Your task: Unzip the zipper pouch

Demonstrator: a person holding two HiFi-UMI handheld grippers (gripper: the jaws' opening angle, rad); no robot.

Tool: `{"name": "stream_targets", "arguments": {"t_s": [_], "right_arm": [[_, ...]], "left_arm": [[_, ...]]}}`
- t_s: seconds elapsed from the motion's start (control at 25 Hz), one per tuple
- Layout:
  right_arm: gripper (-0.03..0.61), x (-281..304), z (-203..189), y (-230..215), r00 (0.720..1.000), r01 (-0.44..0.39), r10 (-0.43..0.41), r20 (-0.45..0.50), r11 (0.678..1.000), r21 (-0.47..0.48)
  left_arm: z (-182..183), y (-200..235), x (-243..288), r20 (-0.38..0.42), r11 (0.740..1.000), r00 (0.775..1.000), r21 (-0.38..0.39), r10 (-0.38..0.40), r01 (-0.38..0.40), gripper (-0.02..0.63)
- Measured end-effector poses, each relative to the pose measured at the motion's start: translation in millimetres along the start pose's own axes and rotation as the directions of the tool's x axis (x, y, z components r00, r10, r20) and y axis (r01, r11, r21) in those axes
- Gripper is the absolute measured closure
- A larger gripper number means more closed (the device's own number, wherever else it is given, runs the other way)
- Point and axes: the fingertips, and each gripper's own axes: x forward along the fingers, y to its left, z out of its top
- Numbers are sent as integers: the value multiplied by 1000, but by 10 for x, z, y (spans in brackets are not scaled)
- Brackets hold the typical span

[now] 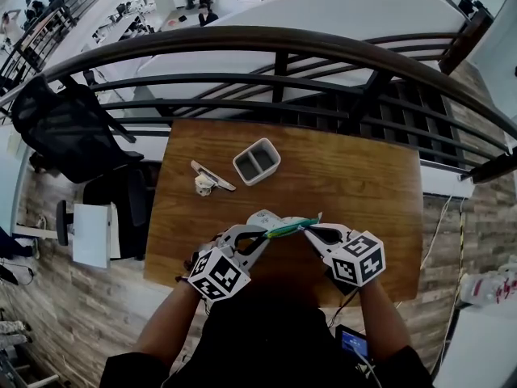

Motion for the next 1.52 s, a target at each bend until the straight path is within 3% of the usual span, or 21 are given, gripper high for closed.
{"name": "stream_targets", "arguments": {"t_s": [0.72, 1.52], "right_arm": [[572, -97, -133, -286, 993, 114, -114, -20, 993, 4], [572, -211, -167, -482, 979, 203, -202, -20, 979, 15]], "left_arm": [[-55, 126, -100, 12, 998, 999, -50, 40, -39, 591], [-16, 165, -111, 19, 998, 999, -51, 46, -45, 591]]}}
